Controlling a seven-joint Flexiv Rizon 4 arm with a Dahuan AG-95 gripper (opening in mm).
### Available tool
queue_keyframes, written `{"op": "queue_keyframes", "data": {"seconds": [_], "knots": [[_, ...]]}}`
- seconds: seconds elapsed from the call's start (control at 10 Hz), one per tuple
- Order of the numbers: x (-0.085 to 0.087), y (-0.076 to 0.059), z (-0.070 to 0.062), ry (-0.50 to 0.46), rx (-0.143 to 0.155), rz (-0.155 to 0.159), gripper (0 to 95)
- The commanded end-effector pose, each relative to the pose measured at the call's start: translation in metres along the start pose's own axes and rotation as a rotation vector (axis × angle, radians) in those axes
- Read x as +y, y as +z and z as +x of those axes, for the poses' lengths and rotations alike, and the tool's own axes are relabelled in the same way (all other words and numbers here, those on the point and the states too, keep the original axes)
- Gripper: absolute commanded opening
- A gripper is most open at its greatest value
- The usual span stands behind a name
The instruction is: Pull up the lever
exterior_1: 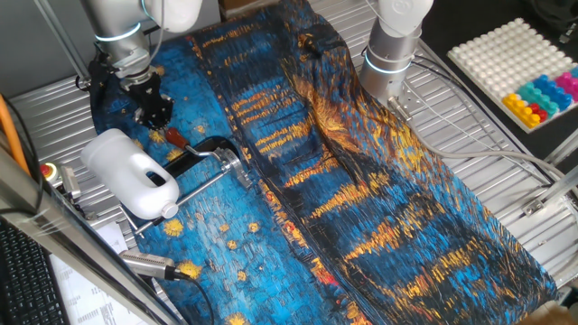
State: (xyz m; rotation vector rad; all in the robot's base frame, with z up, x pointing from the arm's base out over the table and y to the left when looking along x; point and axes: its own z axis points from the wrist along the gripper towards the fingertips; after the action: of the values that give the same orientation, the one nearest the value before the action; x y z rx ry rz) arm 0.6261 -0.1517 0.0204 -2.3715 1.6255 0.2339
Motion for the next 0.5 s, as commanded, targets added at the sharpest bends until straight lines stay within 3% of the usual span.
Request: {"op": "queue_keyframes", "data": {"seconds": [0.1,0.5], "knots": [[-0.0001,0.0013,-0.0029,0.006,0.001,0.002,0.0],[0.0052,-0.0018,-0.0058,0.001,0.007,-0.002,0.0]]}}
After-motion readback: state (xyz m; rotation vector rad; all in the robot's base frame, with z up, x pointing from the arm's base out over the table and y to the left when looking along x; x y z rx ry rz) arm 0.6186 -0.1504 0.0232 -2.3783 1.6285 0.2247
